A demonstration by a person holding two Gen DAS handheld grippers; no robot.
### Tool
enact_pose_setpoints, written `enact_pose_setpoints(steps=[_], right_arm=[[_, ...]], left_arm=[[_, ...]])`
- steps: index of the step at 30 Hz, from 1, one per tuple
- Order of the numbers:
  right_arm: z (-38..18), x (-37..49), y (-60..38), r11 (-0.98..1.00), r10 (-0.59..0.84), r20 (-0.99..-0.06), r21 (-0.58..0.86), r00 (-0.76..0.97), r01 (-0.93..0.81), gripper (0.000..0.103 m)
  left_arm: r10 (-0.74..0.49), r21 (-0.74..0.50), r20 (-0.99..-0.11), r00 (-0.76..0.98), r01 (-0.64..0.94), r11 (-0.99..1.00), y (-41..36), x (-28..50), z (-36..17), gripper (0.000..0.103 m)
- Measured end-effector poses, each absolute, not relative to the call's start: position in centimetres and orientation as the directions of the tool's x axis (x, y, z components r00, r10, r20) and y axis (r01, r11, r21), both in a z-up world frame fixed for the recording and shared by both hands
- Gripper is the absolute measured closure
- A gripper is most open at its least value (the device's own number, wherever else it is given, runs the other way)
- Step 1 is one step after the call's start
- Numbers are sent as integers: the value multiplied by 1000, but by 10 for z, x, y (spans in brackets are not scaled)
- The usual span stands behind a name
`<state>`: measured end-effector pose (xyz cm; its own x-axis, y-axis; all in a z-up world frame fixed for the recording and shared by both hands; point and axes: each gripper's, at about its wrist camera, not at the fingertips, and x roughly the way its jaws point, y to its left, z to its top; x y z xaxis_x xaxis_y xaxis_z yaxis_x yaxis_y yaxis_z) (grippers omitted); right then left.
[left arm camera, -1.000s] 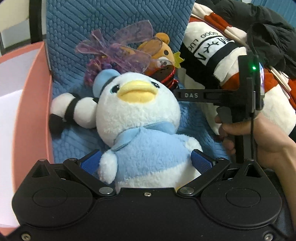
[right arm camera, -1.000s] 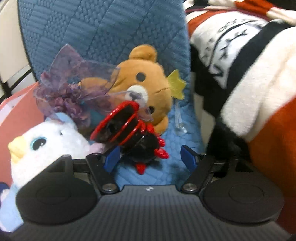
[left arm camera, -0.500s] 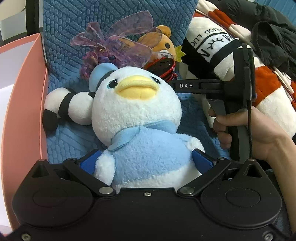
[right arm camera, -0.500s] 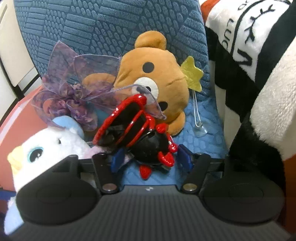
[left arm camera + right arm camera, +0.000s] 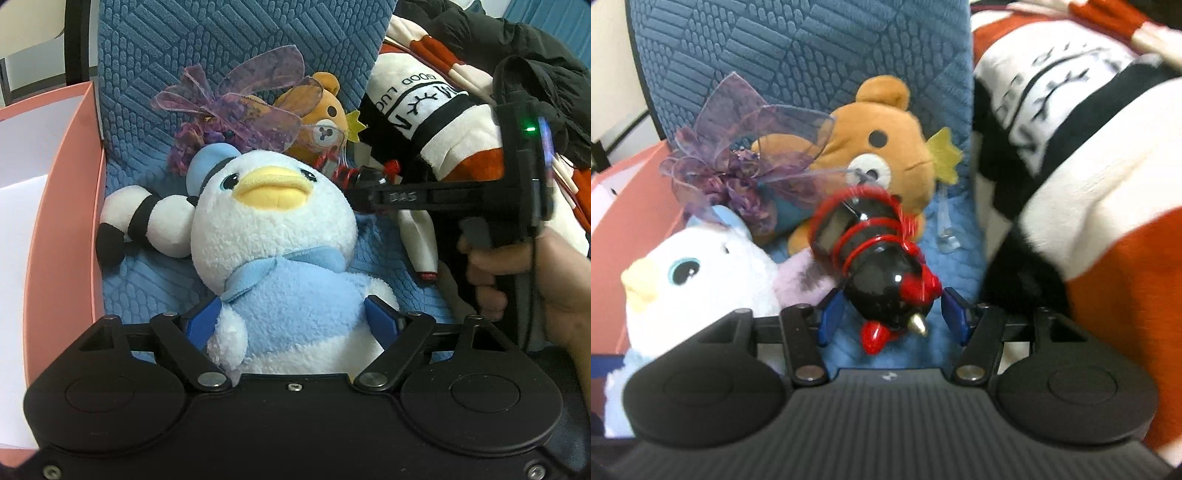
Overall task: Organize objects
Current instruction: 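Grasp the red-and-black figurine with the right gripper while the left gripper grasps the penguin, then lift the figurine with the right gripper while the left gripper lifts the penguin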
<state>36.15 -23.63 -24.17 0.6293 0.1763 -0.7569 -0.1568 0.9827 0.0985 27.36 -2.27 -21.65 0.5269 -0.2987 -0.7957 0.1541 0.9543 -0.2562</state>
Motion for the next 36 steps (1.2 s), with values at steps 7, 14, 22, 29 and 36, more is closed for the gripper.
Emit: enact_pose_setpoints(steps=[7, 14, 22, 29, 36], right_arm=[[-218, 344, -241, 992, 110, -767, 51, 631, -112, 48], [-220, 340, -232, 992, 97, -770, 24, 631, -125, 50], [-230, 348, -241, 992, 121, -786, 114, 606, -51, 44], [-244, 357, -246, 975, 163, -804, 219, 571, 30, 38], [-261, 364, -252, 939, 205, -815, 319, 542, 124, 40]], left_arm=[[-305, -284, -786, 538, 124, 951, -16, 270, -212, 26], [-324, -332, -783, 531, 84, 940, -5, 273, -214, 21], [-359, -403, -785, 505, 24, 915, 0, 291, -220, 13], [-346, -387, -814, 467, 10, 922, -8, 308, -235, 10], [-364, -408, -824, 433, -8, 913, -9, 319, -246, 9]])
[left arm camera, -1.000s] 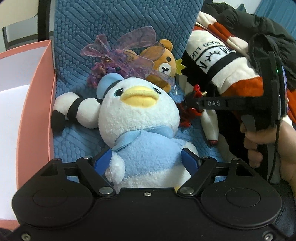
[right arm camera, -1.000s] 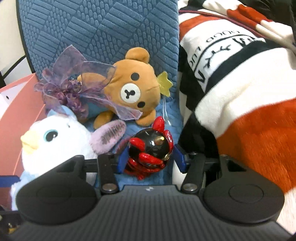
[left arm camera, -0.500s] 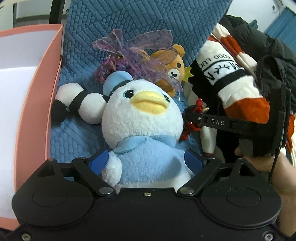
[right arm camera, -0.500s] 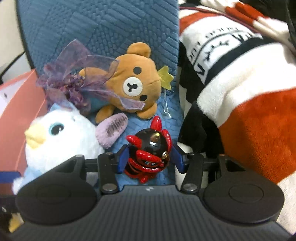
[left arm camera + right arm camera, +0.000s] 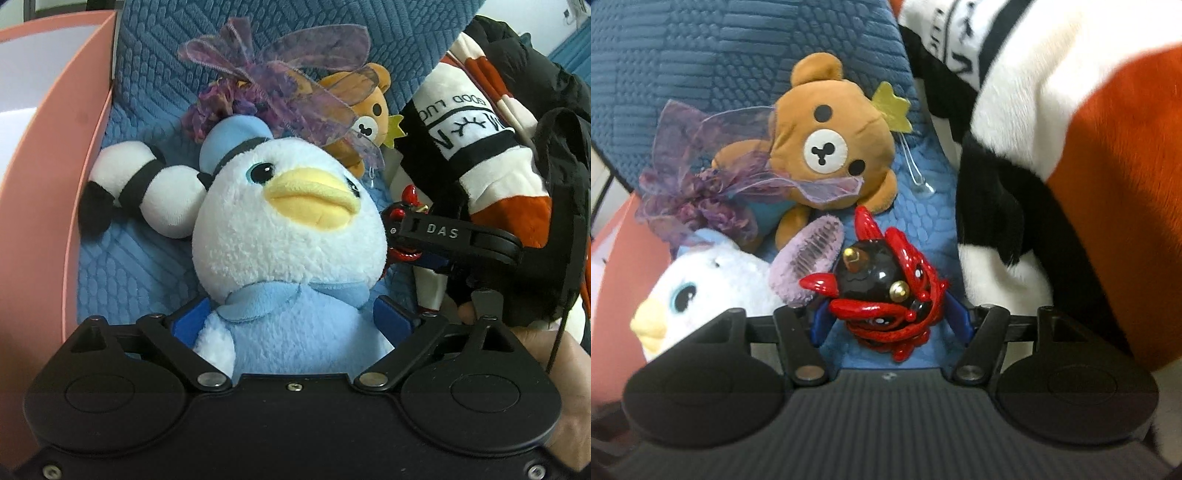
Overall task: Organize objects
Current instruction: 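Lift the figurine with the right gripper while the left gripper lifts the penguin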
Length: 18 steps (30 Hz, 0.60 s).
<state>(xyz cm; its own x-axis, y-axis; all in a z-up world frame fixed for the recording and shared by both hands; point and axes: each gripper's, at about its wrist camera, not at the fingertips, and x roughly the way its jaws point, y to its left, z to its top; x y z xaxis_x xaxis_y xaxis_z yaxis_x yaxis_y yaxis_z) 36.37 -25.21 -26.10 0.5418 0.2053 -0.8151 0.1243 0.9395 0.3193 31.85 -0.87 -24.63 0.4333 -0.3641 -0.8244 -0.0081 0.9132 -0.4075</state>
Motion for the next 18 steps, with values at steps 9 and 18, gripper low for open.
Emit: enact_pose_setpoints(steps=[9, 18], right_arm=[[-247, 352, -248, 960, 140, -802, 254, 580, 120, 42], [-241, 326, -250, 965, 91, -797, 218, 598, 143, 42]], left_arm=[[-386, -423, -833, 396, -7, 906, -11, 329, -252, 9], [-378, -407, -845, 377, 3, 913, -14, 330, -246, 20]])
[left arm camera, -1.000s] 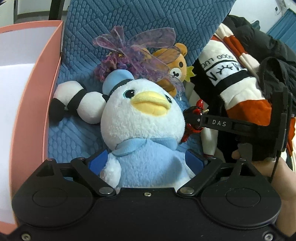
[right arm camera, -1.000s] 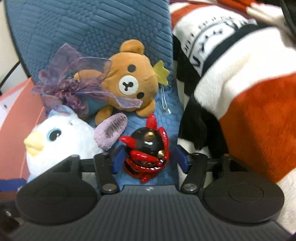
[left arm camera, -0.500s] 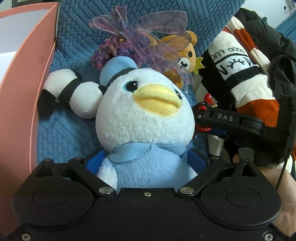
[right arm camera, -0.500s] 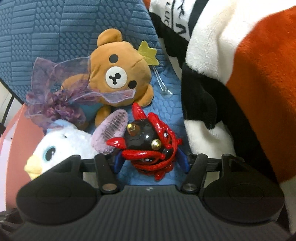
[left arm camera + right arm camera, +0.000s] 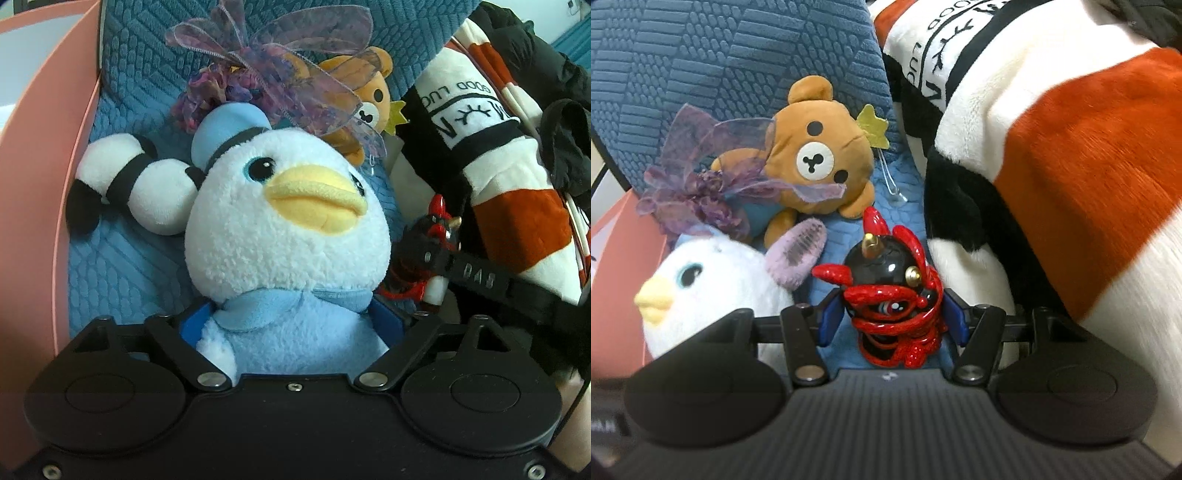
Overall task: Organize objects
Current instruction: 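Lift the figurine with the right gripper while the left gripper lifts the penguin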
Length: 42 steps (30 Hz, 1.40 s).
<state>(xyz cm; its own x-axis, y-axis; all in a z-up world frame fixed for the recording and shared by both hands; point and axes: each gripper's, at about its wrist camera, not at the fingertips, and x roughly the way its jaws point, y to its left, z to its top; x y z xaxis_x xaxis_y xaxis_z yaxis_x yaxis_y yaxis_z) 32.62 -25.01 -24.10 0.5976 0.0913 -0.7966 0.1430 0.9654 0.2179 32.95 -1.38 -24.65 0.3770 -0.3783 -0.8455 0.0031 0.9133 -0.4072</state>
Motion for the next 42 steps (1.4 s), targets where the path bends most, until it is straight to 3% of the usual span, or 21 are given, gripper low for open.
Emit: enact_pose_setpoints(steps=[7, 20, 42], right_arm=[[-245, 297, -247, 962, 95, -802, 225, 589, 152, 43], [-224, 262, -244, 955, 179, -789, 284, 588, 90, 43], [-106, 252, -222, 954, 233, -753, 298, 615, 4, 43]], left_arm=[[-382, -413, -836, 394, 7, 911, -9, 320, -237, 30], [-339, -370, -848, 407, 3, 929, -16, 297, -227, 33], [-410, -439, -822, 395, 20, 898, 19, 288, -142, 36]])
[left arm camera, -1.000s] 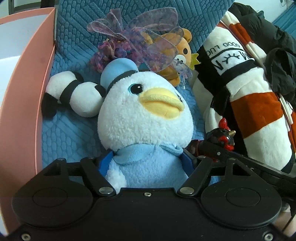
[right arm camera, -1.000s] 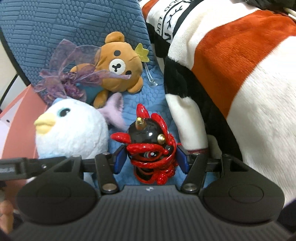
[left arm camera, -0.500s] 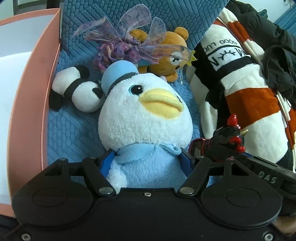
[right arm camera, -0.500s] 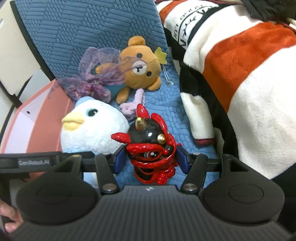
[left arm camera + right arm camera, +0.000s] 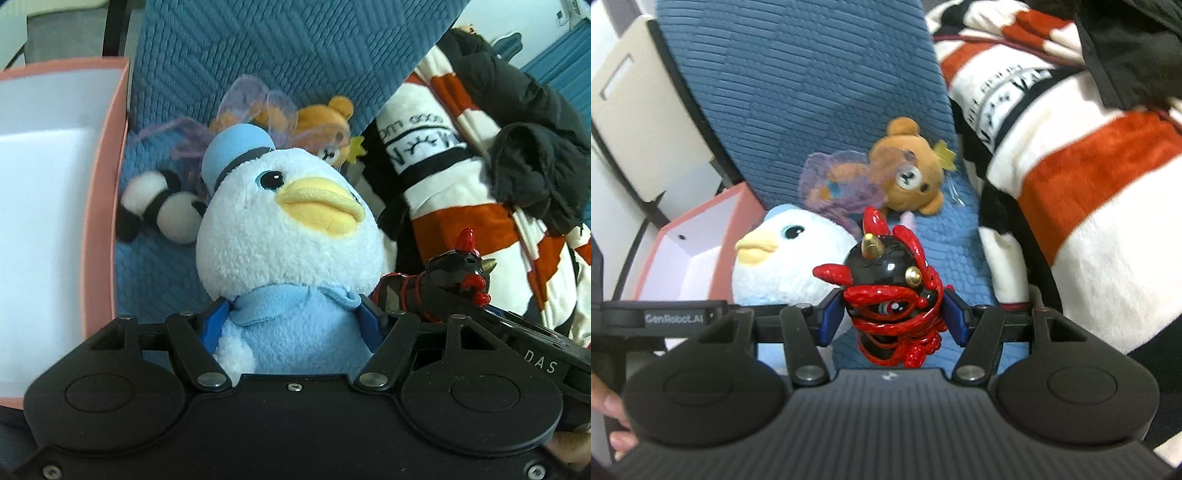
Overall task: Organize objects
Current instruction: 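Lift the figurine with the right gripper while the left gripper lifts the penguin, then carry the figurine and penguin into the pink box with both grippers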
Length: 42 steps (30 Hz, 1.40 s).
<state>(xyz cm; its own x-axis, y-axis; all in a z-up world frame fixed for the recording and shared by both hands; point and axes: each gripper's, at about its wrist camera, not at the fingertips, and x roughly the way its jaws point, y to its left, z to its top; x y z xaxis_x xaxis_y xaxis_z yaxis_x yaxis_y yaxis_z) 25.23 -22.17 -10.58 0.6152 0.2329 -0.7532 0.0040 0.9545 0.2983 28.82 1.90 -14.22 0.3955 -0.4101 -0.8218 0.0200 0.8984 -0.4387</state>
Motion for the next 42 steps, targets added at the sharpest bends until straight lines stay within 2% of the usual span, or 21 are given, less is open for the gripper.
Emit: enact_pose_setpoints(steps=[12, 26, 33, 42], right_arm=[[-51, 261, -191, 940, 299, -720, 336, 626, -63, 43], [0, 288, -83, 921, 389, -682, 305, 619, -242, 43], [-1, 297, -15, 893, 445, -684, 293, 578, -341, 43], [-47, 307, 51, 870, 470, -736, 291, 487, -399, 43]], left_arm=[[-413, -452, -772, 484, 39, 891, 72, 301, -66, 36], [-327, -459, -730, 600, -77, 885, 207, 278, -16, 36], [-258, -427, -747, 612, -145, 893, 271, 269, -24, 36], [-228, -402, -793, 564, -205, 892, 336, 266, -73, 36]])
